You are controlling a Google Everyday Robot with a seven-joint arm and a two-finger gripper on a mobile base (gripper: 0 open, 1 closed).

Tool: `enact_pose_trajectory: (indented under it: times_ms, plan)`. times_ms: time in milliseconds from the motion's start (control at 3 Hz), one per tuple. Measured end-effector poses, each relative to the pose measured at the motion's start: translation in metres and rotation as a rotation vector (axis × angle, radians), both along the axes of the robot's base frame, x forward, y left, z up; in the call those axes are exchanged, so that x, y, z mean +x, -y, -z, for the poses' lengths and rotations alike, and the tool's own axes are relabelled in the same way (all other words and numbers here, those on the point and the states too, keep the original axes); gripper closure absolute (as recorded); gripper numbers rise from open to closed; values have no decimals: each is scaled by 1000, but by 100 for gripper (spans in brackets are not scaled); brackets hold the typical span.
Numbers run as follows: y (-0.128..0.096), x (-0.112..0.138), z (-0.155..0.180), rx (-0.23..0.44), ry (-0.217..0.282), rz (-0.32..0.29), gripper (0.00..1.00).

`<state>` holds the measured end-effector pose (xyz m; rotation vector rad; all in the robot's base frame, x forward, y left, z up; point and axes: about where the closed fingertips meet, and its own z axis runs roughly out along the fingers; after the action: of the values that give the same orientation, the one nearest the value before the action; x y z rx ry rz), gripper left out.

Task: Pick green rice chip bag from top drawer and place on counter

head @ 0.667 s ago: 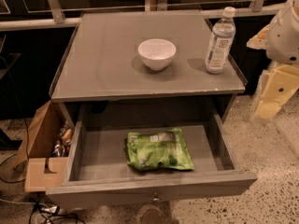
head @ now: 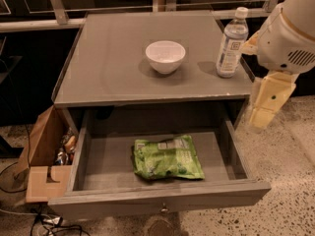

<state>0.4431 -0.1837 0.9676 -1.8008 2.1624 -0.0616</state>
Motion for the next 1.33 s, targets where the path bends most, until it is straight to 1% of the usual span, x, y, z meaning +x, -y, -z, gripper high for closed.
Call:
enact_pose_trajectory:
  times_ms: [333,667,1000,1333]
  plan:
    - [-44,3,18,23,-29,-94,0]
    - [-44,3,19,23,-29,-95,0]
    - [-51,11,51,11,-47,-124,0]
    - [-59,28,91,2,-59,-162,0]
